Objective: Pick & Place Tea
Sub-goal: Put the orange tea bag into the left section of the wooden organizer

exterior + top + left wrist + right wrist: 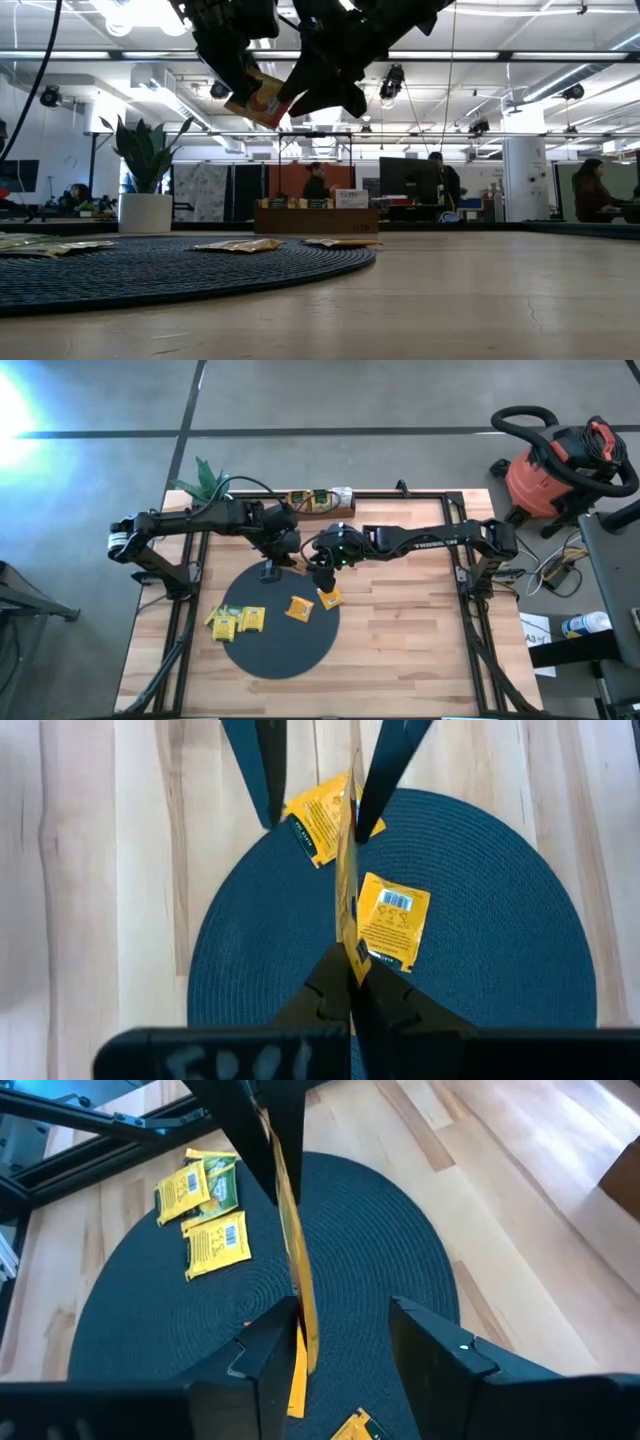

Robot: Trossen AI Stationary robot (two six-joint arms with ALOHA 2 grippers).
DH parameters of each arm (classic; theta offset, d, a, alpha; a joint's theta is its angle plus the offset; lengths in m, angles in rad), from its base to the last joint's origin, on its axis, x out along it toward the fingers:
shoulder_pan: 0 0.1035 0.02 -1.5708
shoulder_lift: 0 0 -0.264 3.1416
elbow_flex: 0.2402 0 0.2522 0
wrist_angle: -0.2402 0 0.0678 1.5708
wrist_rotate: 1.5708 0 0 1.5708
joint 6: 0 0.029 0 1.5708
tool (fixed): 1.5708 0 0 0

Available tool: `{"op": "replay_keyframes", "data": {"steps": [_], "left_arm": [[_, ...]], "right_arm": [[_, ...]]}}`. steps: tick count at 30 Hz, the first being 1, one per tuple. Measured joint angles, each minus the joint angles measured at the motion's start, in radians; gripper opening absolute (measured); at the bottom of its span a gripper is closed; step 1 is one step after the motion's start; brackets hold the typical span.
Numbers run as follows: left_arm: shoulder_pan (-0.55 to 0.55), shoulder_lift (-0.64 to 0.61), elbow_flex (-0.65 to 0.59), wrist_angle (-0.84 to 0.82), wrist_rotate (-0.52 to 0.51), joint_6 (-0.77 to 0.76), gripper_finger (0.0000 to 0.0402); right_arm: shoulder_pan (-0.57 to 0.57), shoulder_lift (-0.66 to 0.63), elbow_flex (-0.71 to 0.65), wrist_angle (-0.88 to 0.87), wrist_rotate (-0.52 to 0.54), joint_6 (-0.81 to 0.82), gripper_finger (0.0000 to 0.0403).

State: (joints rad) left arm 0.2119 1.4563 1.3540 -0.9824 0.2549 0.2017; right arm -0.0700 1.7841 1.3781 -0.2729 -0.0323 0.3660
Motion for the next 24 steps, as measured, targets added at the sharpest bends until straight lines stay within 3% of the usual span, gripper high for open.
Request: {"op": "replay_keyframes", "data": {"steps": [6, 16, 24], "left_arm": [[0.000, 0.000, 0.000, 0.007, 0.001, 0.006, 0.0000], [0.000, 0.000, 0.000, 0.022, 0.001, -0.021, 0.0000], [0.001, 0.000, -0.001, 0.051, -0.002, -0.071, 0.0000]], "right_arm": [[0.000, 0.002, 0.000, 0.002, -0.003, 0.000, 0.0122], [-0.005, 0.002, 0.000, 0.000, -0.002, 0.000, 0.0017], [0.000, 0.002, 0.000, -0.003, 0.002, 0.029, 0.0014]]}}
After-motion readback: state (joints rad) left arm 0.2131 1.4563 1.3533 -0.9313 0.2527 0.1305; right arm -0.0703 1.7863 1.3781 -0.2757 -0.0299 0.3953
